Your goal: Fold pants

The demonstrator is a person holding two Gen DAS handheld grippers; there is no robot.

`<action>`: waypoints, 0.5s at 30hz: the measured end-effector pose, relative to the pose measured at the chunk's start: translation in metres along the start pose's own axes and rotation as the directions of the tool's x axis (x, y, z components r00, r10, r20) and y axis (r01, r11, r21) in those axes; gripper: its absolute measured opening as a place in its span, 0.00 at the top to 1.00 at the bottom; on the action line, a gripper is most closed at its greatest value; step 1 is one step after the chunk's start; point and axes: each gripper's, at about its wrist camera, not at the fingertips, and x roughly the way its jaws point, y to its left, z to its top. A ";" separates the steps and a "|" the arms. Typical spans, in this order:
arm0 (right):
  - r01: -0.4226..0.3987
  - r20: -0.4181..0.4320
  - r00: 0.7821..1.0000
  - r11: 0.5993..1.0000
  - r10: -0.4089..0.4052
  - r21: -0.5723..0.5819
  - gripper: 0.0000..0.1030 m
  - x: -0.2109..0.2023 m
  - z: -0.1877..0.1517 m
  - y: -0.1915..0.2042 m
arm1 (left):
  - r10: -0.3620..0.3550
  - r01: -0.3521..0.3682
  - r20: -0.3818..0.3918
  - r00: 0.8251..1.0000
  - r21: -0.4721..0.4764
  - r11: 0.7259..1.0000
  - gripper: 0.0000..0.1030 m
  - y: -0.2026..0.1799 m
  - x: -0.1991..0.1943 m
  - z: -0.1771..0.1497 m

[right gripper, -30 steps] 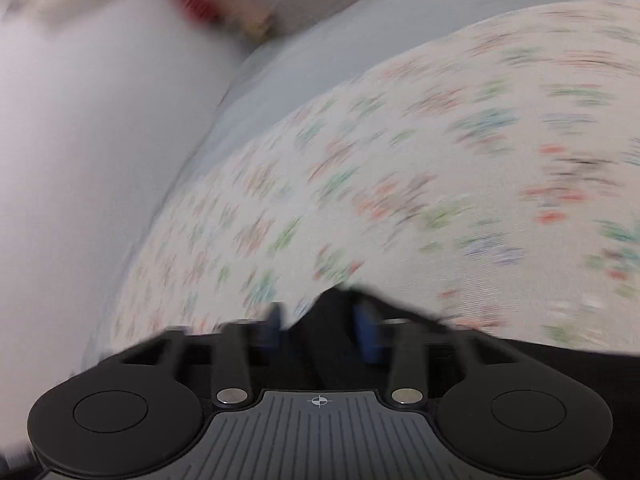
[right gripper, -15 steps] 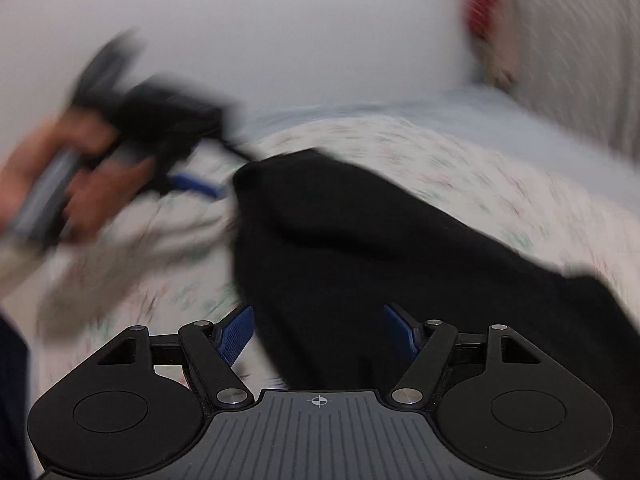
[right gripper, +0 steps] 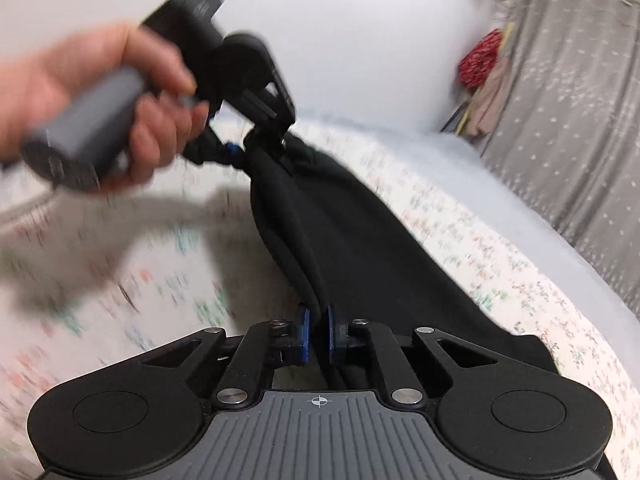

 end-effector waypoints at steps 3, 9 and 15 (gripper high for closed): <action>-0.033 -0.037 0.999 0.999 0.034 0.037 0.93 0.005 -0.006 0.001 | 0.074 -0.074 -0.044 0.996 0.012 0.997 0.71 0.007 0.003 -0.006; -0.090 -0.080 0.991 0.985 0.103 0.148 0.93 0.029 -0.034 -0.007 | 0.110 -0.112 -0.107 0.988 -0.013 0.994 0.71 0.022 0.020 -0.006; -0.113 -0.067 0.991 0.988 0.120 0.106 0.87 0.026 -0.039 -0.007 | 0.108 -0.114 -0.113 0.988 -0.047 0.992 0.69 0.025 0.019 -0.005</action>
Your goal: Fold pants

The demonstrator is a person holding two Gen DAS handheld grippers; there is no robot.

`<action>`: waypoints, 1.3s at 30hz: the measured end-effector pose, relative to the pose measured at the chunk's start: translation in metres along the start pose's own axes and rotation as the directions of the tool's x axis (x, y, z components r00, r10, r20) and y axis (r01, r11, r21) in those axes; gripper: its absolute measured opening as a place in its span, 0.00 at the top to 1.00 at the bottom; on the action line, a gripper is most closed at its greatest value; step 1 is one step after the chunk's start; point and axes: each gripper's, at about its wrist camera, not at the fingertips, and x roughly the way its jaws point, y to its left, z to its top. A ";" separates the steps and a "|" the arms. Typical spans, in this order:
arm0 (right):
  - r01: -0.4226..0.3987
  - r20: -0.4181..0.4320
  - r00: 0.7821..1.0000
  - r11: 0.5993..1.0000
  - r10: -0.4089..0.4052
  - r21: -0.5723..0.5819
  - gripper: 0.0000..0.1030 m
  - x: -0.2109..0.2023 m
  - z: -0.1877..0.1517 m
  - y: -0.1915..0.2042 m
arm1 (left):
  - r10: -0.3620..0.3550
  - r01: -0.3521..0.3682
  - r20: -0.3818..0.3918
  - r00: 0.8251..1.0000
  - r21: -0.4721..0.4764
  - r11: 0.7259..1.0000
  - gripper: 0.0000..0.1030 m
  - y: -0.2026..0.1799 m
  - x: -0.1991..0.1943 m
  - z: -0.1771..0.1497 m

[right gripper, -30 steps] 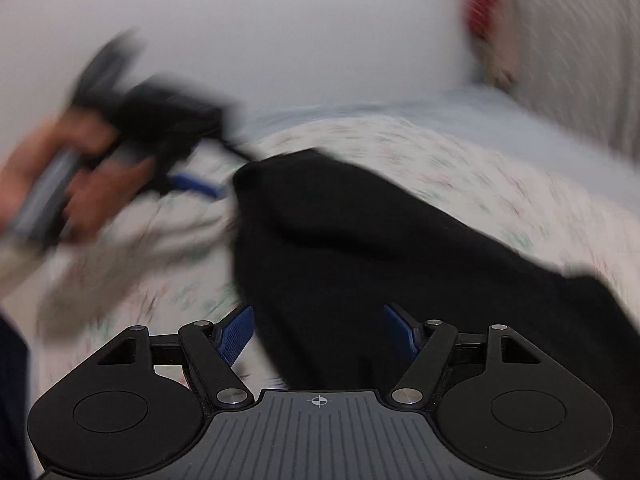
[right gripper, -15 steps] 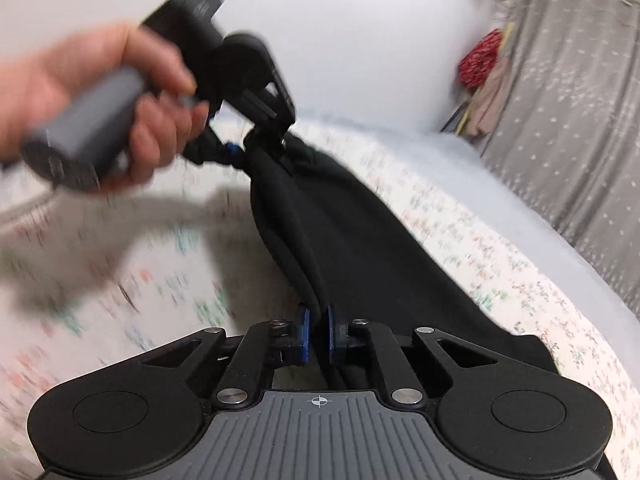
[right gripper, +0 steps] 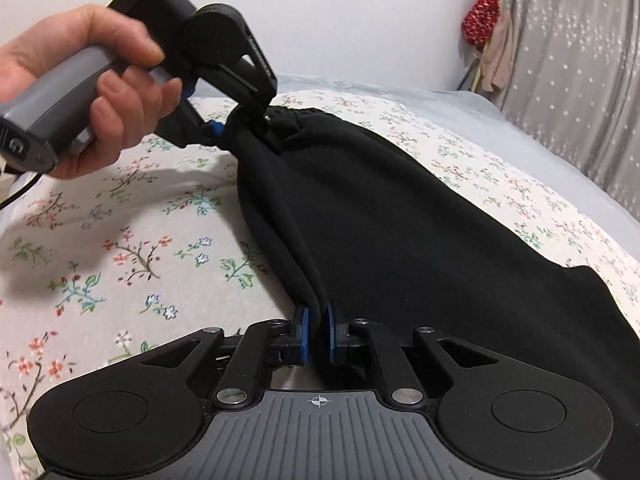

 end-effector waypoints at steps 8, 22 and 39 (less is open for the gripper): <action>-0.145 0.093 0.988 0.966 0.127 0.216 0.34 -0.035 0.004 -0.034 | -0.033 0.034 0.091 0.995 -0.015 0.999 0.54 -0.007 -0.030 0.002; -0.032 -0.020 0.999 0.863 0.048 0.505 0.23 0.005 -0.025 -0.118 | -0.095 0.028 0.110 0.989 0.493 0.870 0.44 -0.106 -0.003 -0.054; 0.218 -0.134 0.976 0.808 -0.173 0.548 0.32 -0.124 -0.158 -0.286 | 0.189 -0.199 0.076 0.979 0.552 0.810 0.70 -0.098 0.045 -0.057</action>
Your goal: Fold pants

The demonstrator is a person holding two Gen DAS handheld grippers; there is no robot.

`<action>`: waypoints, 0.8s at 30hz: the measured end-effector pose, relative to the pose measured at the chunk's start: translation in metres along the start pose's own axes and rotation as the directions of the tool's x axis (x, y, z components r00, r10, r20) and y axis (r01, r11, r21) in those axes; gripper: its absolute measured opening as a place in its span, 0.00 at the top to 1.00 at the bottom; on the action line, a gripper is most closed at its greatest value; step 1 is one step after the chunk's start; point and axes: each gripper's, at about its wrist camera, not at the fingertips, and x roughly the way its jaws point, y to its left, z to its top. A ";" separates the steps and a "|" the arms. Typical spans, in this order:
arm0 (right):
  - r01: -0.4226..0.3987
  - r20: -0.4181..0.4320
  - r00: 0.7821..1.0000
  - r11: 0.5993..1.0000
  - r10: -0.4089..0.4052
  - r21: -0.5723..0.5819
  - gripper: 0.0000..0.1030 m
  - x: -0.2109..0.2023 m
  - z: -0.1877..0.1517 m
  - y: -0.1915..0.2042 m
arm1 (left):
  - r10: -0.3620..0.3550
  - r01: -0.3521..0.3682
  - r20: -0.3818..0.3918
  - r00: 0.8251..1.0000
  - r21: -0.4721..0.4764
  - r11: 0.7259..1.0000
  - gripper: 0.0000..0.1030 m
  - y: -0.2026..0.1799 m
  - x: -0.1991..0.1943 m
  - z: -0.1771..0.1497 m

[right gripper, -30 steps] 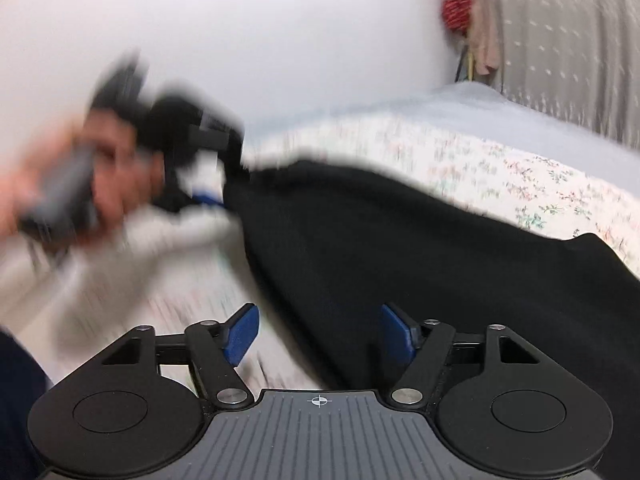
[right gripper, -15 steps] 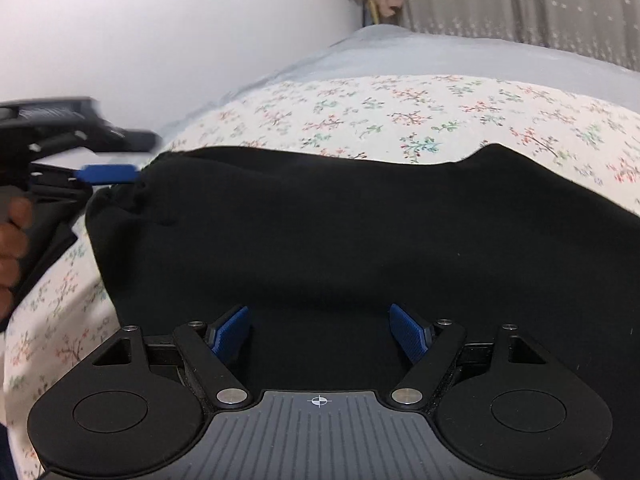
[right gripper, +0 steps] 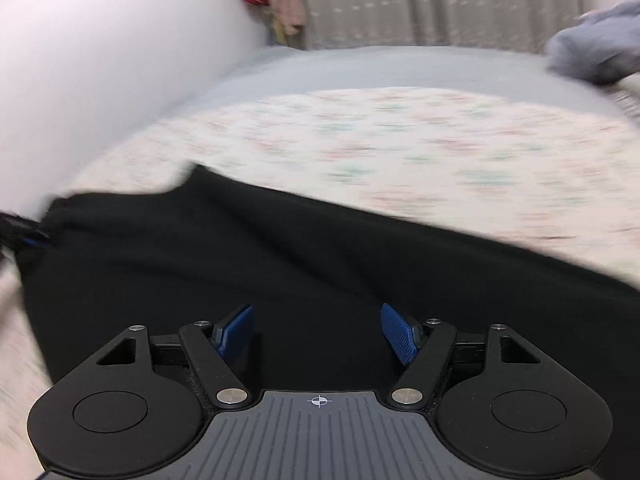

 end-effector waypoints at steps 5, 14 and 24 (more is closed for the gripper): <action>0.273 -0.059 0.961 0.959 -0.269 0.076 0.20 -0.017 0.002 -0.089 | 0.040 -0.040 0.009 0.999 -0.007 0.999 0.82 -0.002 0.001 0.001; 0.265 0.028 0.964 0.961 -0.264 -0.075 0.36 -0.023 0.029 -0.055 | 0.055 -0.054 0.044 0.998 -0.021 0.998 0.81 -0.007 0.000 0.007; 0.207 -0.070 0.971 0.946 -0.230 -0.248 1.00 0.017 0.040 -0.016 | 0.066 -0.066 0.039 0.997 0.003 0.998 0.80 -0.010 0.002 0.007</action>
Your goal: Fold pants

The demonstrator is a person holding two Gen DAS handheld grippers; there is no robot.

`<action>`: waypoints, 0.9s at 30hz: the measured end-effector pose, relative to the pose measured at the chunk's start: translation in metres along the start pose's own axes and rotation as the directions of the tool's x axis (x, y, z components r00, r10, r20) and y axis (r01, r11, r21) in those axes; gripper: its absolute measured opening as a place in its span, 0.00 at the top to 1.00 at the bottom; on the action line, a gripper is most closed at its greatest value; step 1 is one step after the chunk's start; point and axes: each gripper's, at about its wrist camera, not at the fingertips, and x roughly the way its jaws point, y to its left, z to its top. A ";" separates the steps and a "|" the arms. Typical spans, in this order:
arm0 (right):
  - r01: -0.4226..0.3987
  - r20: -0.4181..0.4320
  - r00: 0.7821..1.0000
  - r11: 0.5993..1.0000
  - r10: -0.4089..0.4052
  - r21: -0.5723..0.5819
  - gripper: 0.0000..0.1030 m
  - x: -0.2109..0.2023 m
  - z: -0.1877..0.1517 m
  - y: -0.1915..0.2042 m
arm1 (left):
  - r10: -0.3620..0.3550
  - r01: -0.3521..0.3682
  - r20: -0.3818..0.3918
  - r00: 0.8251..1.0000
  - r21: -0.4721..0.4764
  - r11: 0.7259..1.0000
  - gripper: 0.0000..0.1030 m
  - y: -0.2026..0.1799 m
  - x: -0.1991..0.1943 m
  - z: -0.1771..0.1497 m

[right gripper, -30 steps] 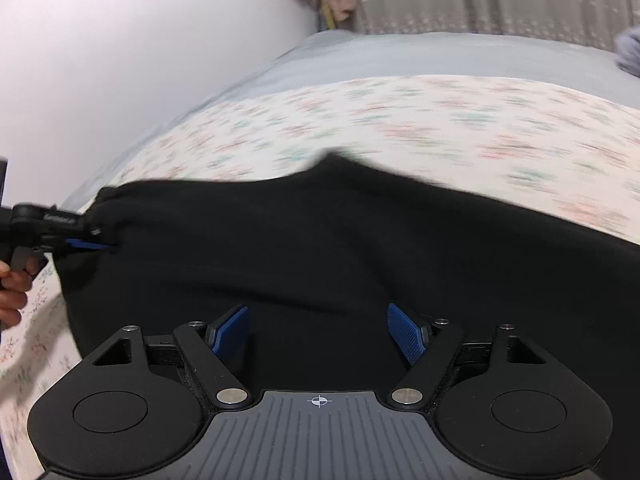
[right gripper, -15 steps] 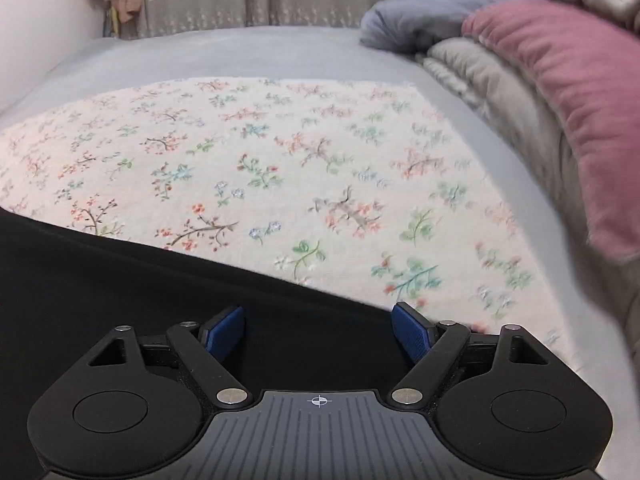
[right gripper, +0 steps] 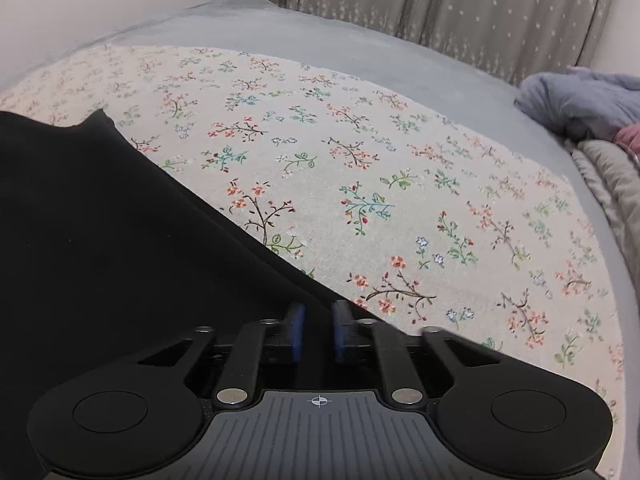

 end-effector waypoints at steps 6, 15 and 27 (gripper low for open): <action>0.094 0.024 0.995 0.993 -0.092 -0.067 1.00 -0.002 0.013 0.011 | 0.000 0.000 0.001 1.000 0.000 1.000 0.80 0.000 -0.001 -0.001; 0.174 0.065 0.983 0.981 -0.169 -0.087 1.00 0.000 0.012 0.017 | -0.005 0.005 -0.002 1.000 -0.024 1.000 0.81 0.001 -0.002 -0.001; 0.254 0.046 0.966 0.967 -0.253 -0.015 0.86 -0.012 0.013 0.046 | -0.086 0.088 0.025 0.996 -0.075 0.993 0.68 0.012 -0.020 0.001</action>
